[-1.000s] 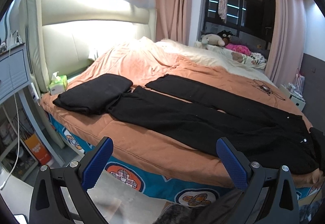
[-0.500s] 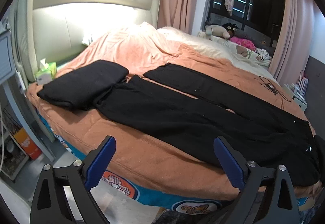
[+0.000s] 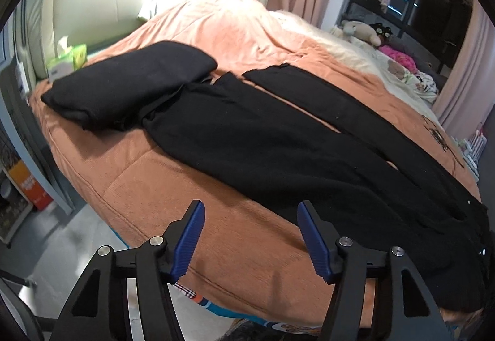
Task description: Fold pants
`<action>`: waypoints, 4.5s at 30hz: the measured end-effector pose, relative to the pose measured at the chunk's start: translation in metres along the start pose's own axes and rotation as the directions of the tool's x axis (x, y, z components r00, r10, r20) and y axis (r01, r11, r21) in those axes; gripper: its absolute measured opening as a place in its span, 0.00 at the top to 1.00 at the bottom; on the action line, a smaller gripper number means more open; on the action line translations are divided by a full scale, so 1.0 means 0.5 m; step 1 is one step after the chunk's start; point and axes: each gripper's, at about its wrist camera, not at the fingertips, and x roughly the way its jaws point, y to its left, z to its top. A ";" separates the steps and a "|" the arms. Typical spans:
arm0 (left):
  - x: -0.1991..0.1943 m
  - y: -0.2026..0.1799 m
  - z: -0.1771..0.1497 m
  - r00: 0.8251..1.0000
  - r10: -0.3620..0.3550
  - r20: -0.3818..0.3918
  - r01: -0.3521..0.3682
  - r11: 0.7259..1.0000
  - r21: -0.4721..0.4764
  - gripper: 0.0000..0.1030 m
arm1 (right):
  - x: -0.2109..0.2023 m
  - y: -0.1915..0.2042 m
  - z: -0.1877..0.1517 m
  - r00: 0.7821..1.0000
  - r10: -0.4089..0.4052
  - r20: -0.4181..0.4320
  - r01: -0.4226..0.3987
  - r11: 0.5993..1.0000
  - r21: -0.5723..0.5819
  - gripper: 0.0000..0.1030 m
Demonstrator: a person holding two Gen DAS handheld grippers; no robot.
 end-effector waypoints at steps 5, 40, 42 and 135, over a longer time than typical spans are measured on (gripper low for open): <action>0.033 0.013 0.003 1.000 0.020 -0.013 -0.020 1.000 -0.008 0.37 | 0.020 -0.029 0.015 1.000 -0.002 -0.020 0.003 0.999 0.054 0.12; 0.156 0.159 0.073 0.997 -0.081 -0.019 0.068 0.928 -0.366 0.89 | 0.009 -0.129 0.083 0.983 0.132 0.131 -0.154 0.972 0.177 0.97; 0.149 0.156 0.077 0.997 -0.072 -0.022 0.059 0.929 -0.365 0.95 | 0.005 -0.126 0.086 0.982 0.132 0.138 -0.155 0.973 0.170 0.97; 0.756 -0.392 0.667 0.988 0.131 -0.083 -0.124 0.989 0.082 0.15 | 0.620 0.124 0.681 0.991 -0.107 0.077 0.093 0.983 0.161 0.85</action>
